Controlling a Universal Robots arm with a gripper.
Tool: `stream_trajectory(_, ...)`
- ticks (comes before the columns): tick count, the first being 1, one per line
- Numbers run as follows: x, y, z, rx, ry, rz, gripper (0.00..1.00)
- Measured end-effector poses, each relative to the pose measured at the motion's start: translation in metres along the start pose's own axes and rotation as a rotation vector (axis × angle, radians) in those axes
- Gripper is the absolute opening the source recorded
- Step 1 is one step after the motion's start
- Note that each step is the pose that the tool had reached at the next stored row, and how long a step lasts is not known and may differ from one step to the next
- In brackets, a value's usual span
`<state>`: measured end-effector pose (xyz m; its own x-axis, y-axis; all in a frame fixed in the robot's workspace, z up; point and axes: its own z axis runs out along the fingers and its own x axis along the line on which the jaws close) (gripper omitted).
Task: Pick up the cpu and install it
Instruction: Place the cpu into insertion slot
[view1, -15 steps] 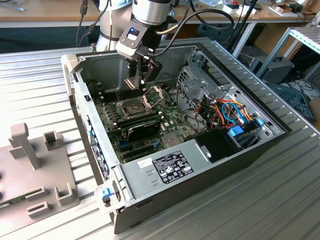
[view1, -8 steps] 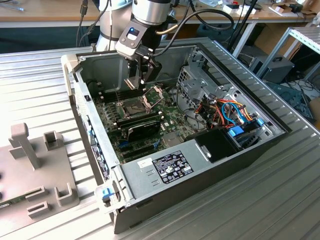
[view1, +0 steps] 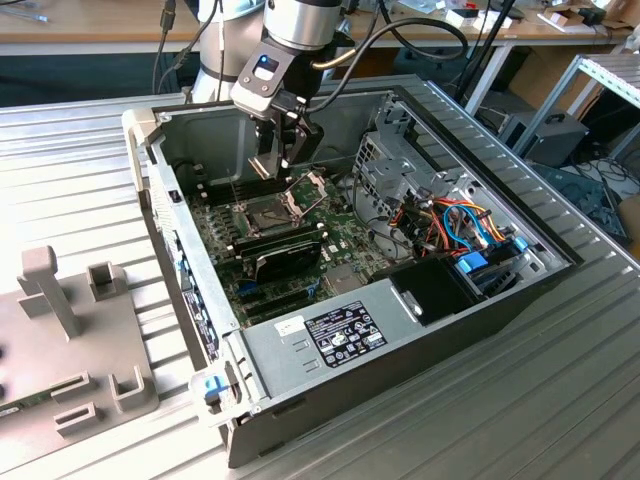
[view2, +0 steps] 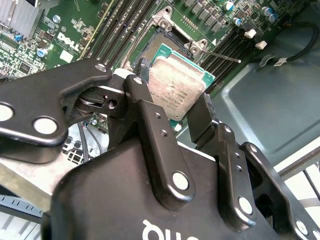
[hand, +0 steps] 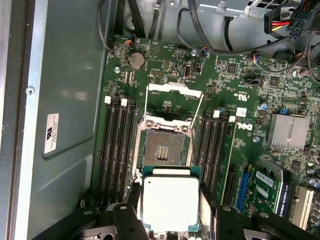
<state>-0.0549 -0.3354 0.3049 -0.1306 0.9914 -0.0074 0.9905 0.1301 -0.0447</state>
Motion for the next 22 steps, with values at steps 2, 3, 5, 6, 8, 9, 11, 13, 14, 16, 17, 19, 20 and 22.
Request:
stream_trajectory(2,0.0000,0.0000,0.0002,0.0002,0.0008,0.017,0.55)
stream_trajectory(3,0.0000,0.0000,0.0003,0.0003,0.0014,0.031,0.55)
stream_trajectory(5,0.0000,0.0001,0.0009,0.0006,0.0033,0.075,0.55)
stream_trajectory(6,0.0000,0.0001,0.0011,0.0007,0.0040,0.089,0.55)
stream_trajectory(8,0.0000,0.0001,0.0015,0.0009,0.0054,0.120,0.55)
stream_trajectory(9,0.0000,0.0001,0.0017,0.0010,0.0060,0.135,0.55)
stream_trajectory(11,0.0000,0.0002,0.0024,0.0010,0.0075,0.163,0.55)
stream_trajectory(13,-0.0002,0.0015,0.0034,0.0013,0.0082,0.182,0.55)
stream_trajectory(14,-0.0003,0.0027,0.0041,0.0014,0.0084,0.187,0.55)
stream_trajectory(16,-0.0007,0.0054,0.0056,0.0013,0.0088,0.190,0.55)
stream_trajectory(17,-0.0007,0.0061,0.0064,0.0013,0.0090,0.191,0.55)
stream_trajectory(19,-0.0009,0.0066,0.0088,-0.0007,0.0165,0.191,0.55)
stream_trajectory(20,-0.0009,0.0066,0.0094,-0.0027,0.0168,0.190,0.55)
stream_trajectory(22,-0.0009,0.0066,0.0098,-0.0070,0.0167,0.188,0.55)
